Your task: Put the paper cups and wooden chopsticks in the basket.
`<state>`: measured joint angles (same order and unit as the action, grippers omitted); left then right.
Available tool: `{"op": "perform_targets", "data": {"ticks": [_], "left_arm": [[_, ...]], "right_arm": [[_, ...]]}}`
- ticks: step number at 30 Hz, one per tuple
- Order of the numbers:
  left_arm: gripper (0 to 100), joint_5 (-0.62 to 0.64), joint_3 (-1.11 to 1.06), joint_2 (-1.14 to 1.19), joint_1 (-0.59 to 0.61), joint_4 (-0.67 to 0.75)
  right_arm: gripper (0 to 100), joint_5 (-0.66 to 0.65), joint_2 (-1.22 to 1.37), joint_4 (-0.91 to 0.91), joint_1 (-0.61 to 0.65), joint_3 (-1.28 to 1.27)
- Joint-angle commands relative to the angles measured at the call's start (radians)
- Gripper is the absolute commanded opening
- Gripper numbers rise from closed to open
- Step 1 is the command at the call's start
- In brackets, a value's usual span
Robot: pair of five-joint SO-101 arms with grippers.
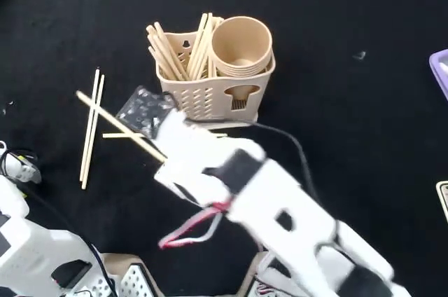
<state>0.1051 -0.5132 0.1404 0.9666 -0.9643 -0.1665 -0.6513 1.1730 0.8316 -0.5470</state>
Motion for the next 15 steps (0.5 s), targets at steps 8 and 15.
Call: {"op": "perform_targets", "data": {"ticks": [8,15], "left_arm": [[14,0.023,0.036,0.031,-0.004,0.009],[14,0.023,0.036,0.031,-0.004,0.009]], "right_arm": [[1.1,-0.015,-0.306,-0.295,-0.138,0.091],[1.1,-0.008,-0.180,-0.703,-0.250,0.091]]}}
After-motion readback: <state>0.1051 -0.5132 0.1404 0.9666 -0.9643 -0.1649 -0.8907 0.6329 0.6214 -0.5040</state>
